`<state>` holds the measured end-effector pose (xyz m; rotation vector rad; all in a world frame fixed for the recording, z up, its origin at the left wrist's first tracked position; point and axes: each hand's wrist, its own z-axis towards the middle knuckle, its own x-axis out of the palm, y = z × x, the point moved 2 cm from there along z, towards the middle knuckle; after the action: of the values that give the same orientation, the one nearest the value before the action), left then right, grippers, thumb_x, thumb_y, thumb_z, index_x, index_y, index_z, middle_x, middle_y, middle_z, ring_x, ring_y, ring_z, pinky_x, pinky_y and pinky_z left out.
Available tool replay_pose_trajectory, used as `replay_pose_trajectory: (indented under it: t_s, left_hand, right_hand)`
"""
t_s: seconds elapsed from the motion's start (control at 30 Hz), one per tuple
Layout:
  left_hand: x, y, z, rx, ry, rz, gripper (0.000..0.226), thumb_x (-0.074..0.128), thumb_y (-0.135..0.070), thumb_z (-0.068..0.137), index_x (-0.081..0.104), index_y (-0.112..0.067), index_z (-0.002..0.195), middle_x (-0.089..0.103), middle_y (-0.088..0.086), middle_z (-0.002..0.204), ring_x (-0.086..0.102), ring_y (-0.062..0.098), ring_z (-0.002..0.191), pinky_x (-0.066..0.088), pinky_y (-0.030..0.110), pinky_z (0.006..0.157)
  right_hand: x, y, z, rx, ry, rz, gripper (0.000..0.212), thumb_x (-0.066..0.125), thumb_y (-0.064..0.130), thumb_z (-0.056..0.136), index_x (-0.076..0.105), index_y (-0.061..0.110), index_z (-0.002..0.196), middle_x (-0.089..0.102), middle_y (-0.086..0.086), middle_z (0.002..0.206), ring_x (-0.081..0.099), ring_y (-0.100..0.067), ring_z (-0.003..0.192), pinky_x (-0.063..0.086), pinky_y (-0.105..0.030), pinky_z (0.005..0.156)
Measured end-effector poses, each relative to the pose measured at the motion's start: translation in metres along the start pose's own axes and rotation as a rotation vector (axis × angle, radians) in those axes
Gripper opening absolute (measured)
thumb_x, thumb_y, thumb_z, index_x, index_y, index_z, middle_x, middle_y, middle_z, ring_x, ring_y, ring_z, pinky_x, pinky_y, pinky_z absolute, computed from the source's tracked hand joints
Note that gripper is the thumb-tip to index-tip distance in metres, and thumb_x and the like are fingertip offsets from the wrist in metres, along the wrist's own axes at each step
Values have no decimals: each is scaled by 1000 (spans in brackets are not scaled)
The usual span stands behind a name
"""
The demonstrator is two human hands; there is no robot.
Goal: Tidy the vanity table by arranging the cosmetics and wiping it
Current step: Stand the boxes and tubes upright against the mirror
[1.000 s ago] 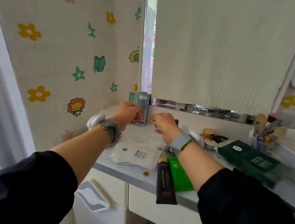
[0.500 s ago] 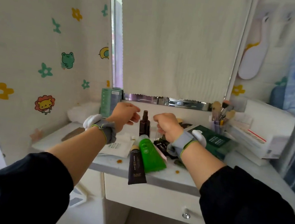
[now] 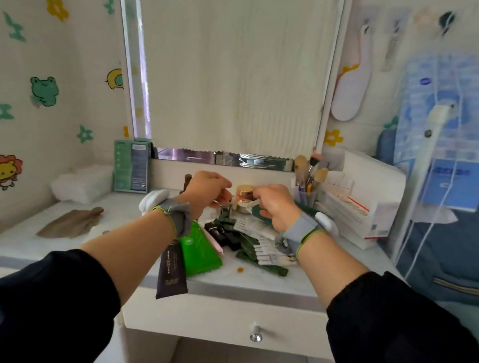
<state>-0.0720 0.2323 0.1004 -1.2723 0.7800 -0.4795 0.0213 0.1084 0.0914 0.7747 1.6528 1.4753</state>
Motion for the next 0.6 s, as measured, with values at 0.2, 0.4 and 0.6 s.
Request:
replay_pose_trajectory:
  t_s: [0.2,0.4,0.6]
  left_hand:
    - [36,3,8,-10,39,8,17,53,-6,92,63,-9,79,65,5,59,59,16,50,44,20,45]
    - [70,3,21,-21,65,35,14,50,-2,91,63,-6,87,63,8,72,56,17,55,43,18,41]
    - [88,16,45,10,35,255,19,51,-5,89,67,-12,94,65,10,83,60,18,66,51,27,54]
  right_hand:
    - [-26,-12,11,-40,-71,-133,17,56,6,85,64,2,99,55,-9,83,52,-22,79,43,-32,71]
    - [-54,-20,22,-192,-111,-657,36,63,21,85,59,3,116,56,-17,121,51,-32,114,46,-41,96]
    - [-64,-26,38,-214,-62,-1009,72,71,44,76,41,11,132,38,-17,141,34,-39,130,33,-47,105]
